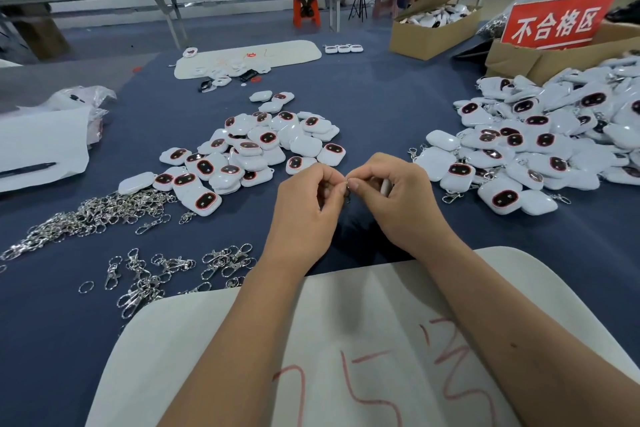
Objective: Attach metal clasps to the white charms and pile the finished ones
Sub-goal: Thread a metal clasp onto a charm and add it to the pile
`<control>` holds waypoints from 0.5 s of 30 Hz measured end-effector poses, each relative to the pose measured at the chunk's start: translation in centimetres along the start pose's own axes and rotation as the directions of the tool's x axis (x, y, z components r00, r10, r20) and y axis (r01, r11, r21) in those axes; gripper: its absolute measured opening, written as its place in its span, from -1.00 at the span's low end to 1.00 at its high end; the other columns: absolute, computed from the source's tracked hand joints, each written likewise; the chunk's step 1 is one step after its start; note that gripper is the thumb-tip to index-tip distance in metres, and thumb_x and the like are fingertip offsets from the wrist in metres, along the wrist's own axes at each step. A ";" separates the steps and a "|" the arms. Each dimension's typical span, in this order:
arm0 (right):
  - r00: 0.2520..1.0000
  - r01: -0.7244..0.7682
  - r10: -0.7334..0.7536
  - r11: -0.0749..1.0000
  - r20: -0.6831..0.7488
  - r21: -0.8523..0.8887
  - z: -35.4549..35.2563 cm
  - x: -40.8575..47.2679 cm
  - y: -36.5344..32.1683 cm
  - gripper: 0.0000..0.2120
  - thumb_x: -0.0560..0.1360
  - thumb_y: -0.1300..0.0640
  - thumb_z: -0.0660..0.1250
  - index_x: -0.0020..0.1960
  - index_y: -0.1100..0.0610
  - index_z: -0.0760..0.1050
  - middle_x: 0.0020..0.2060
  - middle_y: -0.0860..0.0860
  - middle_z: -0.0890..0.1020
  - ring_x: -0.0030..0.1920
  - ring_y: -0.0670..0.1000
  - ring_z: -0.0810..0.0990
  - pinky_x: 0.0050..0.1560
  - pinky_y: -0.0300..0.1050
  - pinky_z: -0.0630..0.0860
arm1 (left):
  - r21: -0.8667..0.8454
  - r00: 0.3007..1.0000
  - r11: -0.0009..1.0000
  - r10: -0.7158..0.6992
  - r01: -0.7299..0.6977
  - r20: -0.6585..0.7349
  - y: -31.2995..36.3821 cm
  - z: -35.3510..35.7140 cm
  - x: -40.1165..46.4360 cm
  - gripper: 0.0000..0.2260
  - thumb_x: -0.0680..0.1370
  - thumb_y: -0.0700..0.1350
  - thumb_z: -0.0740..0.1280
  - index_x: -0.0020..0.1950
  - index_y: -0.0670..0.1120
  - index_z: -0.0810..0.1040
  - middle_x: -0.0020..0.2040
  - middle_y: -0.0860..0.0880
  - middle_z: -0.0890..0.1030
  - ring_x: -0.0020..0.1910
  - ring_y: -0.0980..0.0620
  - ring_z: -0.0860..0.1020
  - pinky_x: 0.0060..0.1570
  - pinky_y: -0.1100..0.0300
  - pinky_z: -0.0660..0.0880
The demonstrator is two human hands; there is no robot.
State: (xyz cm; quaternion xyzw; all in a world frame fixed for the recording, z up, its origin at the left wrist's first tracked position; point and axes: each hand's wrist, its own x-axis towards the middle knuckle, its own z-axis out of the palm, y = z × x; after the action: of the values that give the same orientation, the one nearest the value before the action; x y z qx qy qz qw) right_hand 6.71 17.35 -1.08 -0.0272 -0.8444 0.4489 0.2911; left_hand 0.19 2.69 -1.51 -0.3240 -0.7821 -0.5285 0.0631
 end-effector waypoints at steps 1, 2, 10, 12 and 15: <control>0.999 0.028 -0.029 0.999 -0.016 -0.046 0.1 0.0 -0.1 -0.87 0.53 0.32 0.47 -0.12 0.14 0.73 -0.27 -0.10 0.57 -0.28 -0.07 0.48 -0.19 -0.21 0.36 | 0.002 1.000 1.000 -0.007 0.007 0.006 -0.1 -0.1 0.0 -0.86 0.59 -0.19 0.37 -0.13 0.02 0.59 -0.25 0.09 0.64 -0.23 0.03 0.60 -0.15 0.03 0.55; 0.998 0.056 -0.059 0.994 -0.029 -0.090 0.2 0.0 -0.2 -0.87 0.52 0.33 0.47 -0.13 0.15 0.72 -0.26 -0.09 0.57 -0.26 -0.05 0.50 -0.20 -0.15 0.40 | 0.001 1.000 1.000 -0.014 0.014 0.011 -0.1 -0.1 0.0 -0.86 0.59 -0.19 0.36 -0.13 0.02 0.59 -0.25 0.09 0.65 -0.22 0.03 0.61 -0.14 0.01 0.56; 0.970 0.188 -0.227 0.928 -0.086 -0.321 0.4 -0.2 -0.9 -0.84 0.51 0.34 0.43 -0.16 0.12 0.68 -0.22 -0.07 0.58 -0.21 0.03 0.54 -0.20 0.00 0.48 | -0.049 0.999 0.997 -0.050 0.051 0.010 0.1 -0.2 0.0 -0.84 0.61 -0.25 0.34 -0.13 -0.04 0.59 -0.31 0.17 0.64 -0.27 0.18 0.61 -0.18 0.32 0.52; 0.966 0.196 -0.239 0.927 -0.099 -0.320 0.4 -0.2 -0.9 -0.84 0.52 0.33 0.43 -0.17 0.12 0.68 -0.23 -0.06 0.58 -0.21 0.04 0.54 -0.19 0.01 0.48 | -0.067 0.998 0.996 -0.056 0.057 0.012 0.2 -0.2 -0.1 -0.85 0.62 -0.27 0.32 -0.11 -0.08 0.59 -0.30 0.13 0.64 -0.27 0.17 0.62 -0.14 0.25 0.57; 0.964 0.192 -0.236 0.938 -0.125 -0.287 0.5 -0.3 -1.1 -0.83 0.54 0.33 0.43 -0.17 0.12 0.68 -0.23 -0.05 0.59 -0.21 0.02 0.54 -0.18 -0.01 0.48 | -0.097 0.998 0.993 -0.061 0.061 0.002 0.4 -0.2 0.0 -0.86 0.63 -0.28 0.31 -0.08 -0.12 0.60 -0.25 0.08 0.66 -0.26 0.16 0.64 -0.13 0.26 0.56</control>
State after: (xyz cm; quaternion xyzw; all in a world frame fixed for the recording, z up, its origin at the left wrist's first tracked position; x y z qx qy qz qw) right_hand 6.93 16.25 -0.56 -0.0100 -0.8702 0.2906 0.3978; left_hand 0.40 2.61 -1.09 -0.3026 -0.7651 -0.5675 0.0316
